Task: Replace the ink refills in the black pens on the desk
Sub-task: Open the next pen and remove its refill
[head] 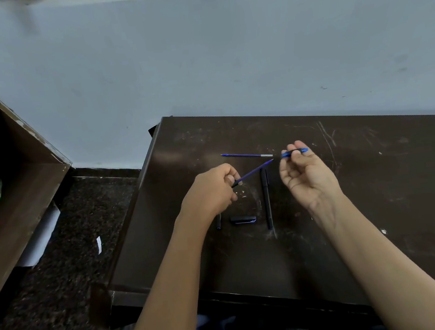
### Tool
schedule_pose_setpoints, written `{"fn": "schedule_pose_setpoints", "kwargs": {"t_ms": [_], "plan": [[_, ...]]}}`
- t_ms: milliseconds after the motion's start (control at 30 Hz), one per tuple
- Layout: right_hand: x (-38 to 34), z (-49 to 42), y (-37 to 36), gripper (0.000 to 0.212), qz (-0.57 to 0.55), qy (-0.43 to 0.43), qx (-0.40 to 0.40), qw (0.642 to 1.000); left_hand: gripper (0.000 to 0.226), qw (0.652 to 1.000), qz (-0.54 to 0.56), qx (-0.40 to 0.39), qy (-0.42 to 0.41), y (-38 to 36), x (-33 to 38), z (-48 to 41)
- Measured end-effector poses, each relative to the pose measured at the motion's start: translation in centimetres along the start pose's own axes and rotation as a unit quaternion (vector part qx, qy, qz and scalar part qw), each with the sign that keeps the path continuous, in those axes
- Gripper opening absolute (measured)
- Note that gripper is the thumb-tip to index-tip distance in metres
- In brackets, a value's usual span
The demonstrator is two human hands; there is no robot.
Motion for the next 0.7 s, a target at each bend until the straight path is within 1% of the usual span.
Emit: {"fn": "schedule_pose_setpoints", "kwargs": {"t_ms": [33,67,100,133,167,200,233,267,300,333,433,500,567,600,700], "plan": [[0.0,-0.2,0.4,0.026,0.018,0.014,0.007,1.0,0.02,1.0,-0.007,0.019,0.003,0.3,-0.3,-0.1],[0.1,-0.3,0.6,0.027,0.063,0.035,0.009,0.997,0.02,0.999,-0.01,0.041,0.005,0.5,-0.5,0.0],[0.3,-0.3,0.8,0.029,0.15,0.07,0.004,0.986,0.021,0.998,-0.012,0.063,0.005,0.7,-0.6,0.0],[0.5,-0.2,0.8,0.031,0.282,0.124,-0.005,0.951,0.022,0.996,-0.015,0.084,0.001,0.9,-0.6,0.1],[0.7,0.1,0.6,0.033,0.439,0.187,-0.02,0.878,0.023,0.995,-0.017,0.098,-0.003,0.9,-0.5,0.1],[1.4,0.4,0.1,0.035,0.576,0.241,-0.048,0.779,0.023,0.994,-0.016,0.106,-0.007,0.9,-0.4,0.2],[2.3,0.7,-0.3,0.037,0.674,0.276,-0.081,0.68,0.024,0.994,-0.016,0.108,-0.009,0.9,-0.3,0.3],[3.4,0.9,-0.7,0.038,0.737,0.292,-0.114,0.598,0.023,0.994,-0.017,0.107,-0.011,0.8,-0.2,0.3],[4.5,1.1,-0.9,0.037,0.777,0.288,-0.14,0.543,0.023,0.994,-0.022,0.106,-0.013,0.7,-0.2,0.3],[5.4,1.3,-1.0,0.034,0.795,0.272,-0.155,0.52,0.023,0.994,-0.029,0.103,-0.014,0.6,-0.2,0.4],[6.8,1.4,-1.0,0.021,0.802,0.238,-0.165,0.522,0.023,0.994,-0.032,0.098,-0.018,0.5,-0.2,0.4],[7.1,1.2,-0.8,0.018,0.812,0.238,-0.162,0.508,0.023,0.995,-0.027,0.096,-0.016,0.5,-0.2,0.3],[7.3,1.0,-0.6,0.017,0.816,0.242,-0.157,0.501,0.024,0.996,-0.024,0.09,-0.012,0.5,-0.2,0.3],[7.3,1.0,-0.4,0.017,0.818,0.24,-0.155,0.5,0.025,0.996,-0.024,0.088,-0.012,0.5,-0.2,0.3],[7.5,0.7,0.0,0.016,0.817,0.218,-0.154,0.511,0.025,0.996,-0.018,0.088,-0.015,0.4,-0.1,0.3]]}}
Point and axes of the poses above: each hand's wrist, its own z-axis away from the middle knuckle, its own y-axis out of the back of the hand, x = y × z, the point moved 4 cm from there along -z, towards the middle knuckle, and after that the axes turned 8 degrees about z, right-handed, at the moved point
